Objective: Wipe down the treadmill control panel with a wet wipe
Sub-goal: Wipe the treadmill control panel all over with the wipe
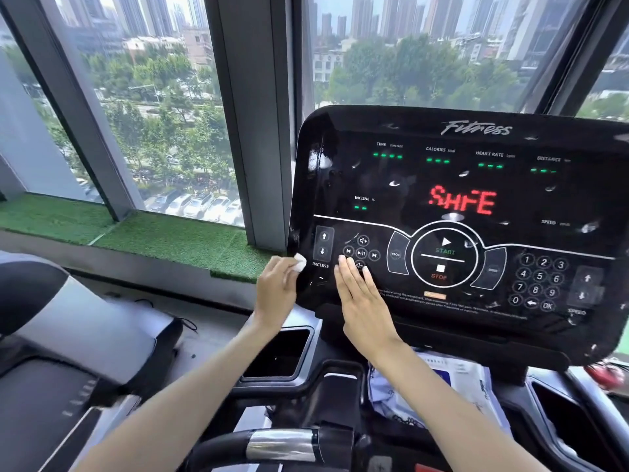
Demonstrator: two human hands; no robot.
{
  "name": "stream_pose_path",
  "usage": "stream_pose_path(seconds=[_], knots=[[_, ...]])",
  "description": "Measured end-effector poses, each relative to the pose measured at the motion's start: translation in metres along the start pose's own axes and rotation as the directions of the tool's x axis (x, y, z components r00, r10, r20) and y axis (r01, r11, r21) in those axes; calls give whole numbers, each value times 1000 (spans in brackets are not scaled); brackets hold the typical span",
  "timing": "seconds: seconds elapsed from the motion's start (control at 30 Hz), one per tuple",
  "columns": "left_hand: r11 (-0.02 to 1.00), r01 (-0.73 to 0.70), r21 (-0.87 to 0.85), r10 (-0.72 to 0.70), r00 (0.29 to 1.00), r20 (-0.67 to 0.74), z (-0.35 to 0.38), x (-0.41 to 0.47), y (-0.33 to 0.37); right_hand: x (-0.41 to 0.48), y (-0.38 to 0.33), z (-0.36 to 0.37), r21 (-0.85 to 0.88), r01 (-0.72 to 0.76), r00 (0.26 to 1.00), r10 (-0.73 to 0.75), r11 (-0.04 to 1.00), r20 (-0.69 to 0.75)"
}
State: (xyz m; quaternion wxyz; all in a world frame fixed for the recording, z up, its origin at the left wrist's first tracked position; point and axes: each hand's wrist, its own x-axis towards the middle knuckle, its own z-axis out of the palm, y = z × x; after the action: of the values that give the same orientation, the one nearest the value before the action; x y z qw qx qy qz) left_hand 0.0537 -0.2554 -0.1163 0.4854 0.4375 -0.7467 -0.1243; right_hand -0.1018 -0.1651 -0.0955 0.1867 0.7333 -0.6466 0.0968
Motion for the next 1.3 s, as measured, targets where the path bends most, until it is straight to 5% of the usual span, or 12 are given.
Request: stream_pose_path(seconds=[0.13, 0.27, 0.43, 0.6, 0.77, 0.97, 1.2, 1.3], knots=[[998, -56, -41, 62, 987, 147, 16, -43, 4, -1, 0, -2, -11, 6, 1000, -6, 1000, 9], [991, 133, -21, -134, 989, -62, 14, -32, -1, 0, 2, -1, -1, 0, 1000, 0, 1000, 7], [991, -132, -34, 136, 976, 172, 18, -47, 4, -1, 1, -2, 23, -5, 1000, 4, 1000, 9], [990, 143, 10, -141, 983, -116, 11, -23, -7, 0, 0, -2, 41, -11, 1000, 10, 999, 6], [991, -133, 34, 125, 978, 165, 19, -44, 3, -1, 0, -3, 42, -6, 1000, 6, 999, 12], [990, 129, 59, -121, 985, -125, 11, 33, 12, -1, 0, 0, 37, -10, 1000, 9, 999, 10], [988, 156, 13, -154, 983, -98, 17, -22, 15, -3, 2, 1, -17, 10, 1000, -11, 1000, -28], [961, 268, -75, -276, 949, -150, 15, 18, 33, 1, 2, -3, -15, -10, 998, 9, 1000, -58]])
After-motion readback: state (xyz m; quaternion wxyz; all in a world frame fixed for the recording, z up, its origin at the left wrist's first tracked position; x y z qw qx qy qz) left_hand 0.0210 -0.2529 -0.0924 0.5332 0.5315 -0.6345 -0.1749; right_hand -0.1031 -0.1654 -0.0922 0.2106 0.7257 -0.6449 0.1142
